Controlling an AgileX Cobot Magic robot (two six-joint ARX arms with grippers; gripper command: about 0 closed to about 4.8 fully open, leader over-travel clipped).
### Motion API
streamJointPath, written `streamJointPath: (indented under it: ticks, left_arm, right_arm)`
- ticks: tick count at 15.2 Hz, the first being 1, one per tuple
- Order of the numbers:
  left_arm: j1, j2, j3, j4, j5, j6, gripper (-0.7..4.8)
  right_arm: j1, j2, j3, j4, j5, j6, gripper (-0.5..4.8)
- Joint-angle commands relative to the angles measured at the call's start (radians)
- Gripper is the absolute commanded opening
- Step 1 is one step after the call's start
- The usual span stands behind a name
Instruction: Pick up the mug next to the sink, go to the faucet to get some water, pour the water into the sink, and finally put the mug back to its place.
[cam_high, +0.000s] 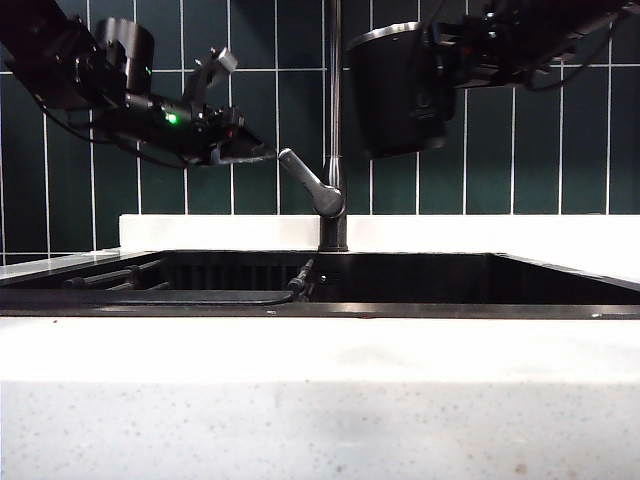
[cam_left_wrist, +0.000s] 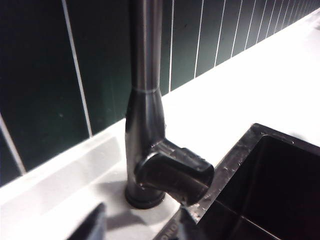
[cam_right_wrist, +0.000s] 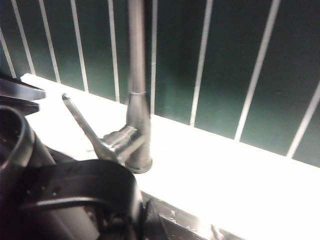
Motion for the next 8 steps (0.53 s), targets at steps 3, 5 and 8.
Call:
streamJointPath:
  ticks: [3, 5, 8]
  left_arm:
    - [-0.001, 0.064, 0.071, 0.012, 0.08, 0.003, 1.93]
    - [-0.002, 0.108, 0.133, 0.01, 0.106, -0.006, 2.24]
    - [-0.002, 0.156, 0.204, 0.012, 0.14, -0.014, 2.47]
  right_arm:
    - [0.039, 0.047, 0.137, -0.026, 0.002, 0.005, 0.3]
    - [0.054, 0.068, 0.188, -0.071, 0.004, 0.005, 0.3]
    - [0.063, 0.072, 0.197, -0.068, 0.004, 0.005, 0.3]
